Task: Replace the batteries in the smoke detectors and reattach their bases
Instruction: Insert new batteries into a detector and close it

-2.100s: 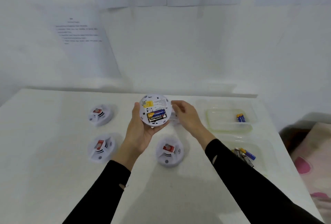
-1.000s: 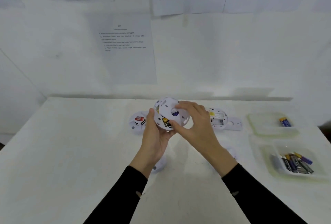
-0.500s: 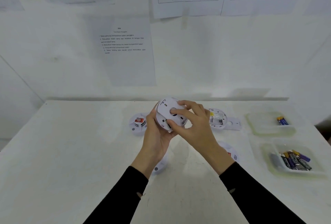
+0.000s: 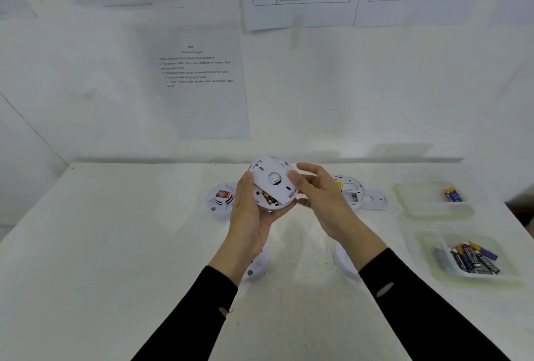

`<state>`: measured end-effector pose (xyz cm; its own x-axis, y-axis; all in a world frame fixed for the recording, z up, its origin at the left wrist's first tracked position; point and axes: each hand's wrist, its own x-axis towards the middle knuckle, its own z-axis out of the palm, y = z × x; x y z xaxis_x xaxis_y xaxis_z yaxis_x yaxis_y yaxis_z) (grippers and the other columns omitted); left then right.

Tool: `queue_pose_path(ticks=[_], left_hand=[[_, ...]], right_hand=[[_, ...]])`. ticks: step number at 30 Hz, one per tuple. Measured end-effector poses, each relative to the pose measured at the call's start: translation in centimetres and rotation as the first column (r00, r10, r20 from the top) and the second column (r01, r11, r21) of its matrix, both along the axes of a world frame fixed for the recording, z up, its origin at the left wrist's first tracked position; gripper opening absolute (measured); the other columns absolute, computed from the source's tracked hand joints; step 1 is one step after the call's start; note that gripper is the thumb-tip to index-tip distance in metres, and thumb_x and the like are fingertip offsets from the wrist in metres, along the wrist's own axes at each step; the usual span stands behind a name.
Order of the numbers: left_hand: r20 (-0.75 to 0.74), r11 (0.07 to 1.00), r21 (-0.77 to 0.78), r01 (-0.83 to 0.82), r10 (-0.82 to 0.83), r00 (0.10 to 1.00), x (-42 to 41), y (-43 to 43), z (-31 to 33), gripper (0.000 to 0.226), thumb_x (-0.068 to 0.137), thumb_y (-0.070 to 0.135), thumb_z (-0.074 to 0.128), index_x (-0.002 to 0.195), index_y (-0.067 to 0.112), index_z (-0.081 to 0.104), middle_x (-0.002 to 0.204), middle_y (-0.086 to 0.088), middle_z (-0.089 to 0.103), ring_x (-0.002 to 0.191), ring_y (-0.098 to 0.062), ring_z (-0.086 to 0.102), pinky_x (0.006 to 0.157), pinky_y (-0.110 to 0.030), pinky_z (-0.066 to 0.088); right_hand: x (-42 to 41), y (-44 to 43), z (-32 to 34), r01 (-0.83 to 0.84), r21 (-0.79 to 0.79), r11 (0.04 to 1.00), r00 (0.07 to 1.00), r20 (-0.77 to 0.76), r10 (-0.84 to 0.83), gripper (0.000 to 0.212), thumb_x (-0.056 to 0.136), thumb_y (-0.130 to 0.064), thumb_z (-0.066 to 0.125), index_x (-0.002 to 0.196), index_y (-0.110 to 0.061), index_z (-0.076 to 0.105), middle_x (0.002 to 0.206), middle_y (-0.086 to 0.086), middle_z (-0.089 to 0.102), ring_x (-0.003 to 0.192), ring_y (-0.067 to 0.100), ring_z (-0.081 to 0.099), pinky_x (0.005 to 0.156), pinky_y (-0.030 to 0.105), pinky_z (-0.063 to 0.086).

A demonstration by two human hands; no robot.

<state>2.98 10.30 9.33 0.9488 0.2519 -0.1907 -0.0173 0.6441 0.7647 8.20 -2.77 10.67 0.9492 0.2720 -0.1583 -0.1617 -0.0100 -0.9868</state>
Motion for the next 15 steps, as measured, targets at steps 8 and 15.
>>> queue_pose_path(ticks=[8, 15], left_hand=[[0.0, 0.999, 0.031, -0.013, 0.013, 1.0, 0.22, 0.23, -0.09, 0.042, 0.105, 0.033, 0.043, 0.138, 0.008, 0.049, 0.132, -0.017, 0.062, 0.115, -0.037, 0.066, 0.083, -0.049, 0.06], [0.03, 0.999, 0.042, -0.035, 0.033, 0.999, 0.8, 0.5, -0.58, 0.045, 0.105, 0.035, 0.043, 0.14, 0.007, 0.048, 0.136, -0.018, 0.06, 0.123, -0.037, 0.061, 0.092, -0.054, 0.055]], right_hand=[[-0.16, 0.1, 0.31, -0.051, 0.206, 0.977, 0.983, -0.16, 0.085, 0.027, 0.091, -0.023, 0.066, 0.116, -0.014, 0.067, 0.11, 0.004, 0.071, 0.09, 0.011, 0.067, 0.076, 0.026, 0.05], [0.51, -0.27, 0.29, -0.087, 0.303, 0.949, 0.934, -0.305, 0.183, 0.033, 0.087, -0.015, 0.069, 0.12, -0.014, 0.066, 0.115, 0.006, 0.07, 0.1, 0.019, 0.062, 0.092, 0.037, 0.049]])
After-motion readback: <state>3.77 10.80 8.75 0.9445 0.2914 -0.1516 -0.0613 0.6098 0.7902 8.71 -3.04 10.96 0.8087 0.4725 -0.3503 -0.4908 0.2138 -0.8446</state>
